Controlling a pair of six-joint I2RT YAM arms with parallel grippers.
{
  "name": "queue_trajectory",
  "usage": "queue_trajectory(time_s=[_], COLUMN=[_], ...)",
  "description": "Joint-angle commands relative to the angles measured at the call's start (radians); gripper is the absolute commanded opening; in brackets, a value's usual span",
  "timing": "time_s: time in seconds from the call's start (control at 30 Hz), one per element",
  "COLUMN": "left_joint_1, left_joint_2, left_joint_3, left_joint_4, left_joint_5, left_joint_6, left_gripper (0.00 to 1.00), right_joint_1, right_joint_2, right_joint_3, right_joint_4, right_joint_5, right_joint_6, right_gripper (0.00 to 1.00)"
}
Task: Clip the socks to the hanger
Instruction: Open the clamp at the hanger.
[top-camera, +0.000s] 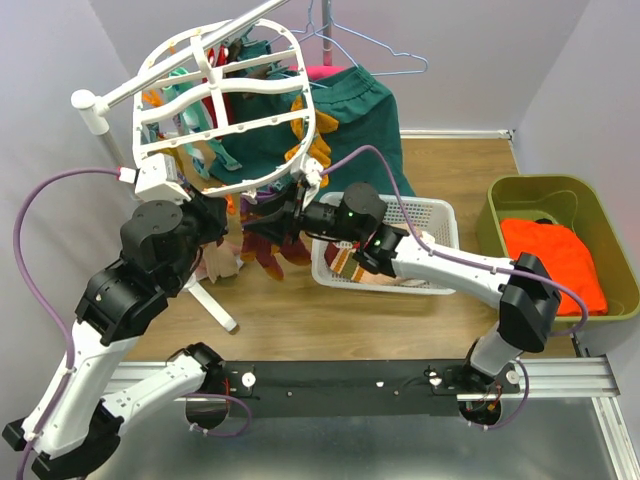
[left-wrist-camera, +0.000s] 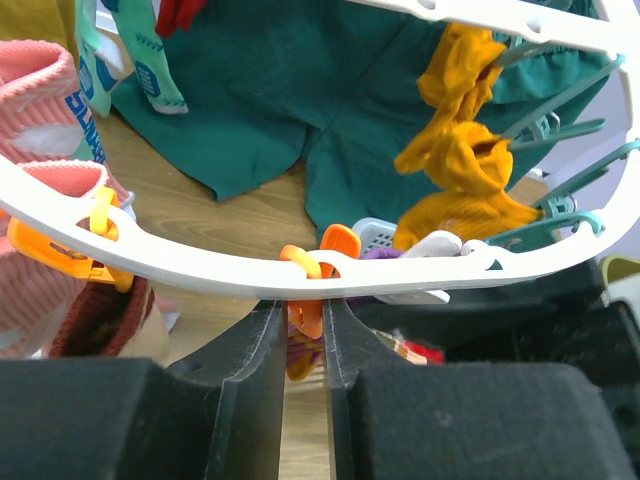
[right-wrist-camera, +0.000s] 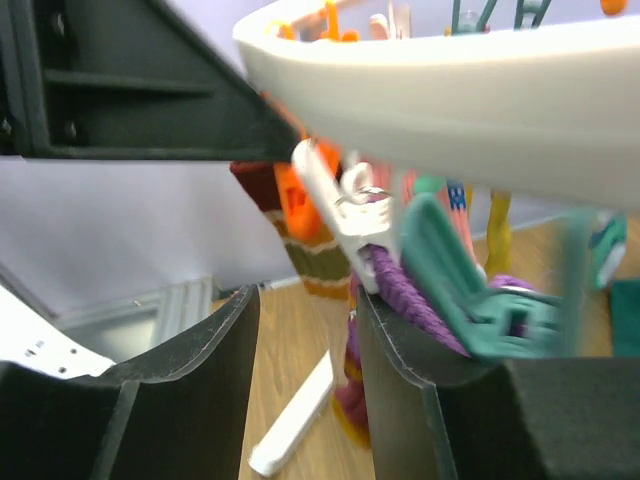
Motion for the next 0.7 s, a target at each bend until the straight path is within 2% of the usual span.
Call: queue_trajectory(time_s=[0.0, 0.33, 0.67], left_joint_1=[0.004, 0.004, 0.004], left_joint_2=[-0.026, -0.049, -0.072], left_joint_3=[-0.028, -0.06, -0.083], left_joint_4=[0.053, 0.111, 0.165], left_joint_5=[0.01, 0.04, 0.079], left_joint_6=[0.004, -0.005, -0.002], left_gripper=[0.14, 0.14, 0.14], right_joint_1=[-0.051, -0.077, -0.099], right_joint_2=[0.027, 0.125, 0.159], right_joint_3=[0.012, 0.095, 0.116], right_joint_4=[0.155, 0.26, 0.307], right_joint_5=[-0.171, -0.303, -0.299], right_joint_6=[0.161, 0.286, 0.356], right_gripper=[0.52, 0.52, 0.51])
